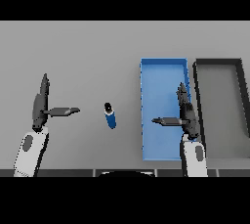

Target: Pick up the blue pipe and place it into the blue bin.

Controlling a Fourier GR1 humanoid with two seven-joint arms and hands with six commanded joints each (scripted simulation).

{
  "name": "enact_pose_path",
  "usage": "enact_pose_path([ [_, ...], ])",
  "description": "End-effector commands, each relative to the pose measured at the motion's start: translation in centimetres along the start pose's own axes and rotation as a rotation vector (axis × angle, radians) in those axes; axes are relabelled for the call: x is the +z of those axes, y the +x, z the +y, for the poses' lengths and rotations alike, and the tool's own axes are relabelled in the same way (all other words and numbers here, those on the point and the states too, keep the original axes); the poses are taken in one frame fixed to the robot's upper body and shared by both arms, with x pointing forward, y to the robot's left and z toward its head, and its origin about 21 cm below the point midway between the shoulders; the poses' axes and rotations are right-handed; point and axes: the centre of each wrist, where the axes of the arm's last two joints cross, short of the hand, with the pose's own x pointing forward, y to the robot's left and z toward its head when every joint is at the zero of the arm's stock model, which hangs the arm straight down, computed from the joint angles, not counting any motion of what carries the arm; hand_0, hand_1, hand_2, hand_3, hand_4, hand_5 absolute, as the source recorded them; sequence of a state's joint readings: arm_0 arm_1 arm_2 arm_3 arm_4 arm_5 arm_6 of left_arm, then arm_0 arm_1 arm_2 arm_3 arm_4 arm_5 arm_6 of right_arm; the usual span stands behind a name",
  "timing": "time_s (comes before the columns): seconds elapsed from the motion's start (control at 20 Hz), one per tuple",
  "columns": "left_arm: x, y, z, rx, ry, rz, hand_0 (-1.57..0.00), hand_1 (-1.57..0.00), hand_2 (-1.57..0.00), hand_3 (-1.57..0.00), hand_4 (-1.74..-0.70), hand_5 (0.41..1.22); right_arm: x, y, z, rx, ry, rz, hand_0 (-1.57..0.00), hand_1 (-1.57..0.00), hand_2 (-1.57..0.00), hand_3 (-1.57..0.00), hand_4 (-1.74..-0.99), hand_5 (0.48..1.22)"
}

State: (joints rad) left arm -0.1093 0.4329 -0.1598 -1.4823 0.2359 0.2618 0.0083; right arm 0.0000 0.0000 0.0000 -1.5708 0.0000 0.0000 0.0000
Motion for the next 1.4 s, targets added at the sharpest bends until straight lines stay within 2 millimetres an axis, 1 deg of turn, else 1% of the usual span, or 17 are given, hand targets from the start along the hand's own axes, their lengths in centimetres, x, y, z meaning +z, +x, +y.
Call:
enact_pose_path([
  [0.0, -0.1, 0.0, -0.1, 0.001, 0.000, -0.004, 0.00, 0.00, 0.00, 0.00, -0.97, 0.594, -0.1, 0.0, 0.0, 0.000, -0.001, 0.001, 0.00, 0.00, 0.00, 0.00, -1.210, 0.594],
  [0.2, -0.5, 0.2, -0.4, 0.002, -0.001, -0.003, 0.00, 0.00, 0.00, 0.00, -0.97, 0.594, -0.6, 0.1, -0.4, 0.001, -0.002, 0.007, 0.00, 0.00, 0.00, 0.00, -1.210, 0.594],
  [0.25, -0.6, -0.1, -0.7, 0.002, -0.004, 0.009, 0.00, 0.00, 0.00, 0.00, -0.97, 0.594, -0.8, 0.0, -0.6, 0.009, 0.000, 0.009, 0.00, 0.00, 0.00, 0.00, -1.210, 0.594],
  [0.3, -0.5, 0.3, 0.3, -0.078, -0.157, -0.043, 0.00, 0.00, 0.00, 0.00, -0.97, 0.594, -0.4, 0.5, -1.4, 0.156, 0.058, -0.055, 0.00, 0.00, 0.00, 0.00, -1.210, 0.594],
  [0.35, -0.6, 0.6, 1.5, -0.121, -0.243, -0.061, 0.00, 0.00, 0.00, 0.00, -0.97, 0.595, 0.1, 1.0, -1.6, 0.243, 0.106, -0.101, 0.00, 0.00, 0.00, 0.00, -1.206, 0.592],
  [0.4, -0.5, 0.7, 2.4, -0.149, -0.298, -0.067, 0.00, 0.00, 0.00, 0.00, -0.97, 0.596, 0.4, 1.0, -2.0, 0.297, 0.131, -0.110, 0.00, 0.00, 0.00, 0.00, -1.198, 0.589],
  [0.45, -0.5, 0.6, 2.9, -0.160, -0.335, -0.074, 0.00, 0.00, 0.00, 0.00, -0.97, 0.596, 0.6, 1.4, -1.9, 0.320, 0.142, -0.114, 0.00, 0.00, 0.00, 0.00, -1.195, 0.588],
  [0.55, -0.7, 0.5, 3.0, -0.184, -0.375, -0.074, 0.00, 0.00, 0.00, 0.00, -0.97, 0.597, 0.8, 1.7, -1.9, 0.350, 0.153, -0.114, 0.00, 0.00, 0.00, 0.00, -1.190, 0.586],
  [0.6, -0.6, 0.4, 3.1, -0.180, -0.386, -0.083, 0.00, 0.00, 0.00, 0.00, -0.97, 0.598, 1.0, 1.6, -1.6, 0.352, 0.164, -0.112, 0.00, 0.00, 0.00, 0.00, -1.191, 0.587],
  [0.65, -0.3, 0.5, 2.9, -0.173, -0.410, -0.101, 0.00, 0.00, 0.00, 0.00, -0.97, 0.593, 1.1, 1.4, -1.8, 0.358, 0.166, -0.098, 0.00, 0.00, 0.00, 0.00, -1.187, 0.585],
  [0.8, 0.5, 1.3, 2.3, -0.168, -0.519, -0.129, 0.00, 0.00, 0.00, 0.00, -0.98, 0.583, 0.7, 1.9, -2.0, 0.349, 0.159, -0.093, 0.00, 0.00, 0.00, 0.00, -1.187, 0.579],
  [0.85, 1.0, 1.5, 2.1, -0.171, -0.572, -0.125, 0.00, 0.00, 0.00, 0.00, -0.98, 0.578, 0.3, 2.3, -1.5, 0.340, 0.157, -0.106, 0.00, 0.00, 0.00, 0.00, -1.194, 0.579],
  [0.9, 1.5, 1.5, 1.6, -0.179, -0.609, -0.109, 0.00, 0.00, 0.00, 0.00, -0.99, 0.566, 0.4, 2.1, -1.6, 0.339, 0.159, -0.090, 0.00, 0.00, 0.00, 0.00, -1.200, 0.580],
  [1.05, 3.2, 2.4, -0.3, -0.227, -0.710, -0.063, 0.00, 0.00, 0.00, 0.00, -1.02, 0.512, 0.5, 2.1, -1.2, 0.325, 0.166, -0.100, 0.00, 0.00, 0.00, 0.00, -1.225, 0.580],
  [1.1, 3.3, 2.3, -0.6, -0.243, -0.728, -0.032, 0.00, 0.00, 0.00, 0.00, -1.03, 0.496, 0.4, 2.0, -1.4, 0.320, 0.160, -0.095, 0.00, 0.00, 0.00, 0.00, -1.229, 0.576],
  [1.25, 4.1, 2.1, -2.9, -0.265, -0.816, -0.023, 0.00, 0.00, 0.00, 0.00, -1.08, 0.472, 1.0, 1.8, -1.4, 0.332, 0.164, -0.105, 0.00, 0.00, 0.00, 0.00, -1.219, 0.572],
  [1.35, 4.5, 1.9, -4.1, -0.264, -0.855, -0.042, 0.00, 0.00, 0.00, 0.00, -1.10, 0.466, 0.3, 2.6, -1.6, 0.334, 0.157, -0.106, 0.00, 0.00, 0.00, 0.00, -1.213, 0.571],
])
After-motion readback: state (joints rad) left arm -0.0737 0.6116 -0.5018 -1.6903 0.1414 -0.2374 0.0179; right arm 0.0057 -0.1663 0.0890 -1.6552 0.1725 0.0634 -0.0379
